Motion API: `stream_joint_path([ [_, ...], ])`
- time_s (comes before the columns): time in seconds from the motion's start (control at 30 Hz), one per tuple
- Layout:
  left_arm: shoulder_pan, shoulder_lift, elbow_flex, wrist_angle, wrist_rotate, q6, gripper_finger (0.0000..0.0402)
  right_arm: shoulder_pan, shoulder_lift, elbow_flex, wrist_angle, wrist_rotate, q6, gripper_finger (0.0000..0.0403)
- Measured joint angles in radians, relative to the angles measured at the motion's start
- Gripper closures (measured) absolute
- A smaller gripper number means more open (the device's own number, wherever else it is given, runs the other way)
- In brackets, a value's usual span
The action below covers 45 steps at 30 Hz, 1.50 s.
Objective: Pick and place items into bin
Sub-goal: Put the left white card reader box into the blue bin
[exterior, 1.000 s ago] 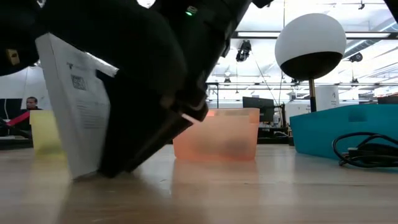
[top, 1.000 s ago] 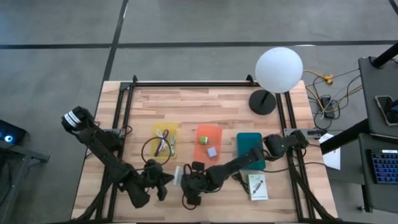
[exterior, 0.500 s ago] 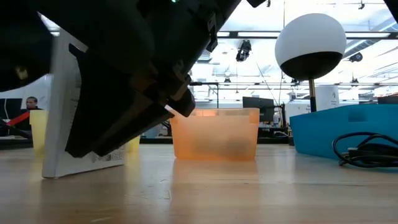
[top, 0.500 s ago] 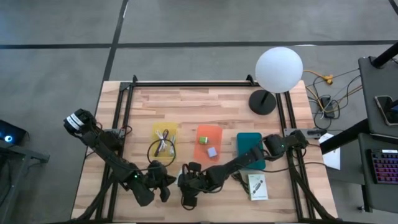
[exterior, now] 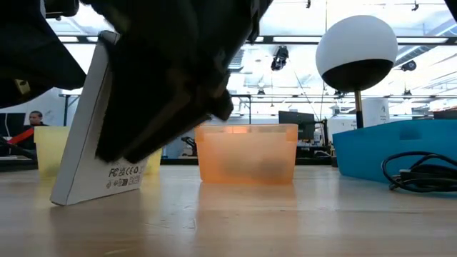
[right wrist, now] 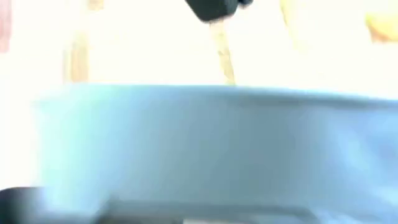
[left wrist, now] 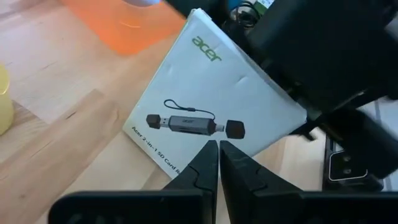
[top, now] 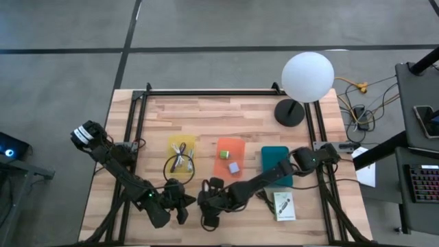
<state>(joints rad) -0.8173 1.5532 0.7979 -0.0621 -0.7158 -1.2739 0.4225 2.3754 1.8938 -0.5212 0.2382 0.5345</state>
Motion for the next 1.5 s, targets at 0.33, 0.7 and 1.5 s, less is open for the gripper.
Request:
stream_joint_path([
  [0.33,0.000,0.000,-0.007,0.001,0.005,0.002,0.0402,-0.008,-0.045,0.000,-0.026,0.035,-0.022,0.0284],
  [0.7,-0.001,0.000,-0.013,0.002,0.007,0.002,0.0402,-0.011,-0.086,0.000,-0.059,0.083,-0.019,0.0284],
  [1.5,-0.001,0.000,-0.014,0.010,0.006,0.000,0.0402,-0.034,-0.111,0.000,-0.142,0.158,-0.301,0.0284],
])
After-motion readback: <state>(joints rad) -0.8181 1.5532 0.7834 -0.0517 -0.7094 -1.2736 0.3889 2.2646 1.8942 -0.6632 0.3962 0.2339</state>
